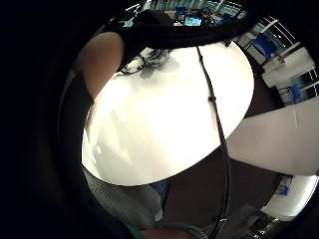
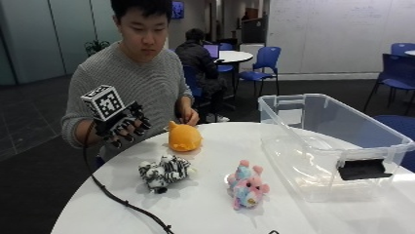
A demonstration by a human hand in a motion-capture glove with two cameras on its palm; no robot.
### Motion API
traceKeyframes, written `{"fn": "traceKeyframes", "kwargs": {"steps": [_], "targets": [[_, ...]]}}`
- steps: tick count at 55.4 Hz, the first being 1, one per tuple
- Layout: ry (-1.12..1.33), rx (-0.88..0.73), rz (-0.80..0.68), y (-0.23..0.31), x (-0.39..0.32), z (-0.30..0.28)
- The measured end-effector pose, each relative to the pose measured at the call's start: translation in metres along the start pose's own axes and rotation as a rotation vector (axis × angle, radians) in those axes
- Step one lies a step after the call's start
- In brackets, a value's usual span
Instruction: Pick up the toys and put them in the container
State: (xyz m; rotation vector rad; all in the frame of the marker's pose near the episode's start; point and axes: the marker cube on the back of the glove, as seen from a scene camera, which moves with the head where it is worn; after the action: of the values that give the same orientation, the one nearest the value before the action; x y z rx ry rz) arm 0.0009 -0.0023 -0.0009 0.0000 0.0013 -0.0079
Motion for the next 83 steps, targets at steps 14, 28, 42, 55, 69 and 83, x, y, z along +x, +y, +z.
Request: {"fn": "traceKeyframes", "kwargs": {"steps": [14, 28, 42, 55, 69, 83], "targets": [[0.001, 0.01, -0.006, -0.007, 0.002, -0.001], [0.042, -0.036, -0.036, -0.024, 0.004, -0.012], [0.116, -0.101, -0.058, -0.134, -0.009, -0.037], [0.157, -0.18, -0.06, -0.178, -0.013, -0.028], [0.282, -0.352, -0.01, -0.182, 0.009, 0.042], [0.306, -0.302, -0.009, -0.182, 0.021, 0.067]]}}
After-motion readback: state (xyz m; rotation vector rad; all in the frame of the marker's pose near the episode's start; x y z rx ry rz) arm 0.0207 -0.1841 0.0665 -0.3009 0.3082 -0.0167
